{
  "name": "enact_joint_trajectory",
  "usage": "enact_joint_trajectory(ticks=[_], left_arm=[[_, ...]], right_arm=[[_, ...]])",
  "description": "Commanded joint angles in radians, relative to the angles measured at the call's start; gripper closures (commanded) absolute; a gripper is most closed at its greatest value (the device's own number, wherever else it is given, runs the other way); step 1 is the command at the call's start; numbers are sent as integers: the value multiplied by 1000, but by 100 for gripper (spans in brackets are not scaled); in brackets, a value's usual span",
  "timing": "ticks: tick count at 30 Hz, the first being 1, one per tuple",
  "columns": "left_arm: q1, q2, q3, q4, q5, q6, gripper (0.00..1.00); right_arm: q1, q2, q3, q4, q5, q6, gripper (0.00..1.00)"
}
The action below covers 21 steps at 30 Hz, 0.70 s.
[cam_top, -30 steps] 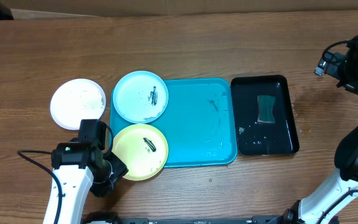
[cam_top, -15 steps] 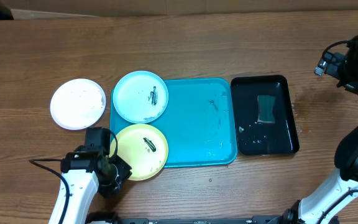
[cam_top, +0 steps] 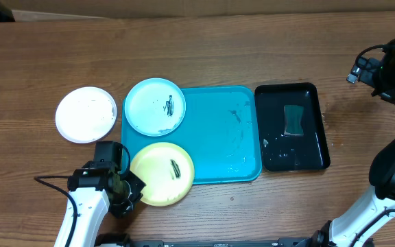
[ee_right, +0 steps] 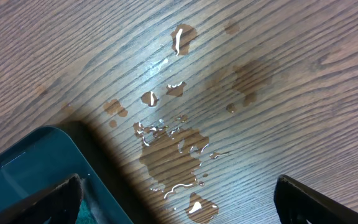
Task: Clean dirty plates on tray and stack at the side
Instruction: 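Grasp the yellow plate rim and slide it right across the tray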
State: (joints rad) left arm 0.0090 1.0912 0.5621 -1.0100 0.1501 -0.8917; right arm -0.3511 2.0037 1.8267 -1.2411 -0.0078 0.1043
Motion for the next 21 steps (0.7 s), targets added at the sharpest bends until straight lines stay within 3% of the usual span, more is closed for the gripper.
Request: enact_joint_trajectory(ticks=[1,6,21], left_arm=[[7,1,-11,-6,8,-6,94],[7,1,-11,2,7,-5,84],[7,1,-11,-3,3,40,85]], right_arm=[[2,-15,5,6,6,4,0],[2,-15,5,6,6,4,0],[2,-15,5,6,6,4,0]])
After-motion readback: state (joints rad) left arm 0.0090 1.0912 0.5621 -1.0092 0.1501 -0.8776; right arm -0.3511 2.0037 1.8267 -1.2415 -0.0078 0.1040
